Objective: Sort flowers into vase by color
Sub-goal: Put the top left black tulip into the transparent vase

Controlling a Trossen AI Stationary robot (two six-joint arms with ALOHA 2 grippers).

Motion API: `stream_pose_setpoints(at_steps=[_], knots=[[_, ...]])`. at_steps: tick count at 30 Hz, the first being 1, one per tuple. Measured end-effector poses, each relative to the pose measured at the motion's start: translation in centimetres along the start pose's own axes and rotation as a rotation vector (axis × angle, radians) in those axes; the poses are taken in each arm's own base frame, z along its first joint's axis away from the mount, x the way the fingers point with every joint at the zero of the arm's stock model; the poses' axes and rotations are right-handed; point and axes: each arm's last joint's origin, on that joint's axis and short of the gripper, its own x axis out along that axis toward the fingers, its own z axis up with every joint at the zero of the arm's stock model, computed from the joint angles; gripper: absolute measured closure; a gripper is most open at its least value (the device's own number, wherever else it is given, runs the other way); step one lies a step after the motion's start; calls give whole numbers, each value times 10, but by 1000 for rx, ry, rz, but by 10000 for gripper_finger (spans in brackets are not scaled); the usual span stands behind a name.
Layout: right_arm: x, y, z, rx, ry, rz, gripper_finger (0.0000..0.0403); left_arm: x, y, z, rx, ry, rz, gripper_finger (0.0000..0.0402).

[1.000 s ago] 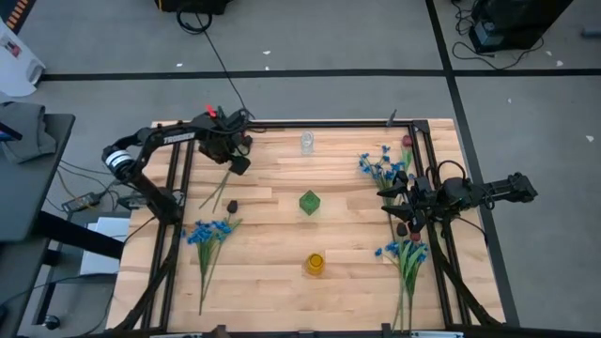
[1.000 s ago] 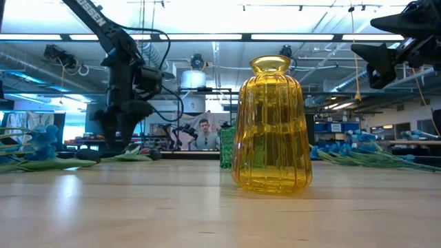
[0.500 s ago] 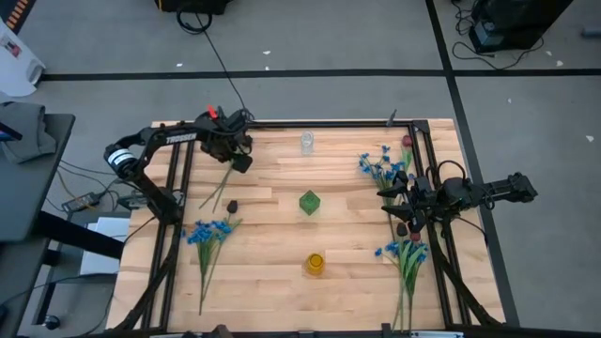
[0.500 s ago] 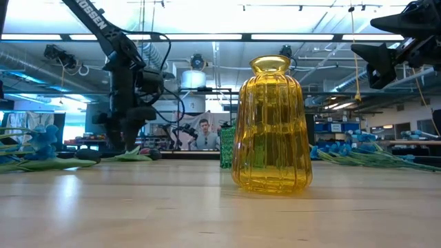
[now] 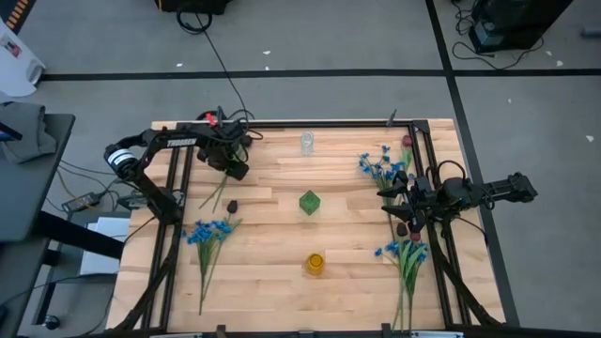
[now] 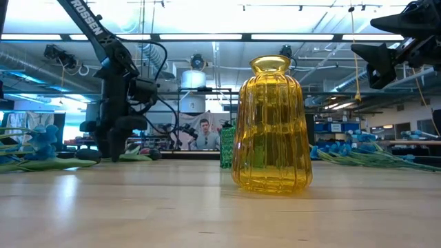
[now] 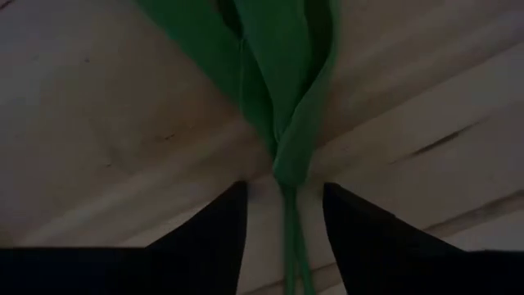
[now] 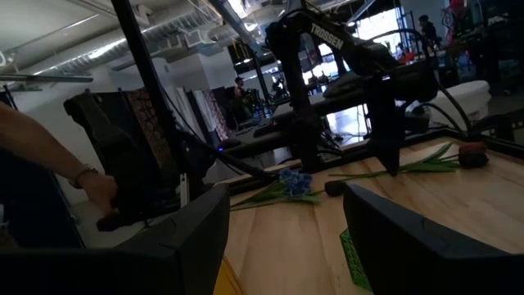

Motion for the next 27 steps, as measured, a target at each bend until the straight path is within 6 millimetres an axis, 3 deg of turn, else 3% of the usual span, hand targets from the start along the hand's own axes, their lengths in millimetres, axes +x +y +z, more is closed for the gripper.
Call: stream_pose_setpoints(at_steps=[27], knots=[[0,0,0,0,0,0,153,-2,-1,6,0,-63,9,259]])
